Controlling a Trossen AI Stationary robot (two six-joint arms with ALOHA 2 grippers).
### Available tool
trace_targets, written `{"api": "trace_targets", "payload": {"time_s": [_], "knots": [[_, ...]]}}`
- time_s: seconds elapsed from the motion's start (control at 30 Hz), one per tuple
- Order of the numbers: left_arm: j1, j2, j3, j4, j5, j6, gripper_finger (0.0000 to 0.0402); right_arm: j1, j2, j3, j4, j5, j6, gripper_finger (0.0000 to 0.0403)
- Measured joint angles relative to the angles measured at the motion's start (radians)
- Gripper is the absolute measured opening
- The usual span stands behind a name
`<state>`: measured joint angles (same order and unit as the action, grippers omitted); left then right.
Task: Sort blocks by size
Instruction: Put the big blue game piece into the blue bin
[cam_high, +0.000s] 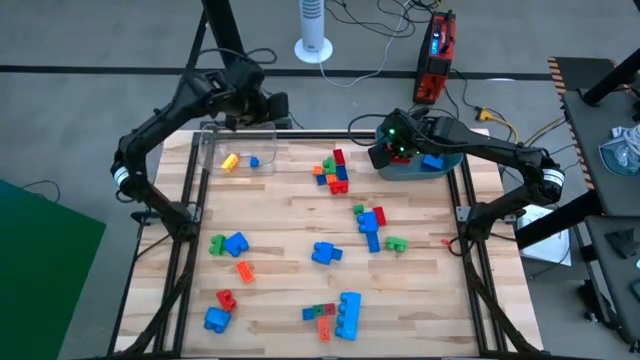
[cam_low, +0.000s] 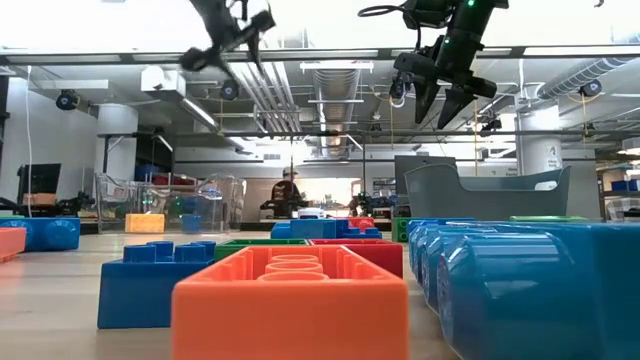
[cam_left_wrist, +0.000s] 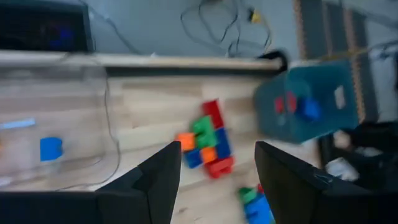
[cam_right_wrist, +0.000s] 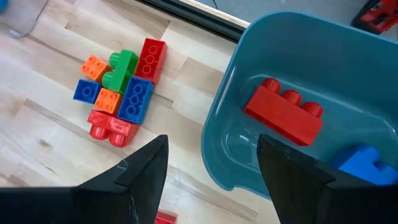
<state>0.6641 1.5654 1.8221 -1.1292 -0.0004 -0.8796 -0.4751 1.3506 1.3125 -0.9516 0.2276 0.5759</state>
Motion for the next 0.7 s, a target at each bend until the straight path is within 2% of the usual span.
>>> {"api": "trace_targets", "payload": {"time_s": [0.37,0.53,0.7], "knots": [[-0.036,0.001,0.224,-0.041,-0.197,-0.098,0.0191,0.0,0.0,0.0,0.0,0.0,0.0,0.0233],[-0.049,0.002,0.255,-0.04,-0.232,-0.103,0.0191,0.0,0.0,0.0,0.0,0.0,0.0,0.0233],[-0.055,0.002,0.228,-0.04,-0.237,-0.113,0.0191,0.0,0.0,0.0,0.0,0.0,0.0,0.0233]]}}
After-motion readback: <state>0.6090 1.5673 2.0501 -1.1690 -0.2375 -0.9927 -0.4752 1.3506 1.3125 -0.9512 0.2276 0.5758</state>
